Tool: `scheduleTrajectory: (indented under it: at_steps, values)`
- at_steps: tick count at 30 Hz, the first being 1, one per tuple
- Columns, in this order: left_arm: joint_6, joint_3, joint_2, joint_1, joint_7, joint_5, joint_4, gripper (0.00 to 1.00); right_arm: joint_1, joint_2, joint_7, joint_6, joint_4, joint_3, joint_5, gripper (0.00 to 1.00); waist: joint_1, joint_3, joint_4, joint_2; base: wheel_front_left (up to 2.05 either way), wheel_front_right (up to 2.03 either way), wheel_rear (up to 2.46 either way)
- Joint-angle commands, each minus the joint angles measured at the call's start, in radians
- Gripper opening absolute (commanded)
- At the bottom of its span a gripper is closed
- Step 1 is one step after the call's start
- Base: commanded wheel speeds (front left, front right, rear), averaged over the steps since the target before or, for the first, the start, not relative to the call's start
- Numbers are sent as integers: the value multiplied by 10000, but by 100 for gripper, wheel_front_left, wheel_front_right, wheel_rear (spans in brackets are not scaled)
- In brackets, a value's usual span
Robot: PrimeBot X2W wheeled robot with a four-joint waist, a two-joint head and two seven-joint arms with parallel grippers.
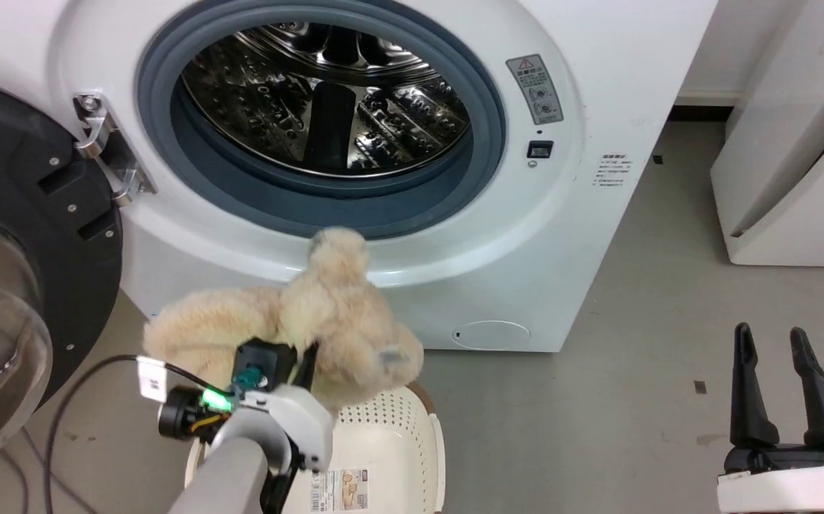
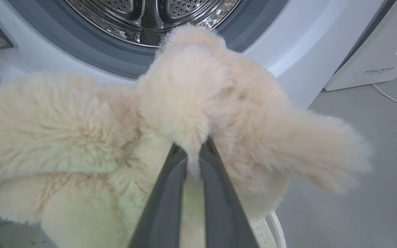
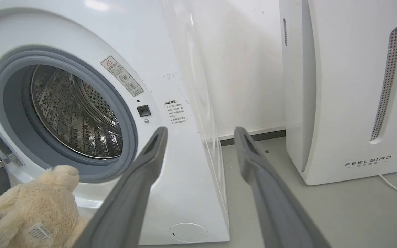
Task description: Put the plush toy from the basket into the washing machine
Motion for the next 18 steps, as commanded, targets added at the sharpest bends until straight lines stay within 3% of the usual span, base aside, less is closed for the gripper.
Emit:
scheduleTrajectory:
  at_steps: [1, 9, 18]
  values:
    - [108, 151, 66, 18, -65, 55, -415, 0, 93, -4, -44, -7, -31, 47, 3, 100, 2, 38, -78, 0, 0, 0, 0]
    - [429, 817, 112, -654, -66, 61, -1469, 0, -158, -4, -44, -7, -78, 77, 80, 100, 2, 550, -512, 0, 0, 0, 0]
    - [601, 1364, 278, -2283, -66, 308, -1518, 0, -773, -4, -44, -7, -130, 172, 237, 100, 2, 1663, -1206, 0, 0, 0, 0]
